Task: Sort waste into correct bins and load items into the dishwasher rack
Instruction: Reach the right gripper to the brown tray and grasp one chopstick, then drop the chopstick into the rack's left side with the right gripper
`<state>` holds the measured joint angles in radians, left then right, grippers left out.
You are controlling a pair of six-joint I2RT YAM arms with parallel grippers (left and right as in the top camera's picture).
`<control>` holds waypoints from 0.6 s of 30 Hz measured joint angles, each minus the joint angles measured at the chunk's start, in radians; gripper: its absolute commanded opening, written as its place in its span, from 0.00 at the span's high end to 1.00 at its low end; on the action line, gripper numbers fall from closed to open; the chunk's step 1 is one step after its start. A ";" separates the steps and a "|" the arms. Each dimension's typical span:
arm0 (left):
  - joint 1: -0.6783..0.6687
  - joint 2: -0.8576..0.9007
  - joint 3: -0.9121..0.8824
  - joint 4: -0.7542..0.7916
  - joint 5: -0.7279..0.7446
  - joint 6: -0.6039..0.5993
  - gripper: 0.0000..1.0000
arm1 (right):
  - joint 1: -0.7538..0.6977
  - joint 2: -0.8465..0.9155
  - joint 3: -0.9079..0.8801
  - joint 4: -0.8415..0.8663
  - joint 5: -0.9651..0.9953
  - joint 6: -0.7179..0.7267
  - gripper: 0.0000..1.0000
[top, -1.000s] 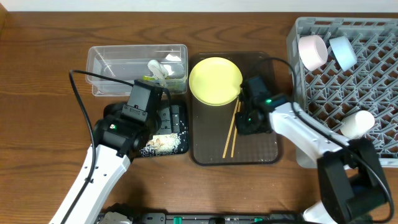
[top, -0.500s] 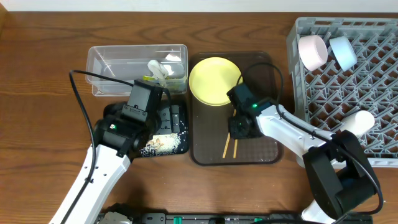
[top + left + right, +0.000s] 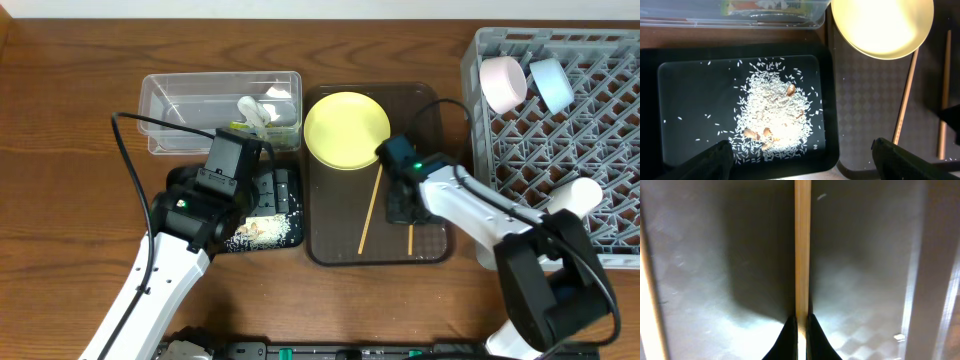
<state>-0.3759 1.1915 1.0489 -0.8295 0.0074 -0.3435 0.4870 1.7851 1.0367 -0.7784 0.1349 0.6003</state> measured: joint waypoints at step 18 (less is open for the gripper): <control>0.000 0.000 0.000 0.000 0.000 0.000 0.09 | -0.403 -0.366 0.096 -0.101 -0.029 -0.411 0.99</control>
<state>-0.3759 1.1915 1.0489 -0.8295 0.0074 -0.3435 0.0837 1.4193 1.1324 -0.8791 0.1055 0.1890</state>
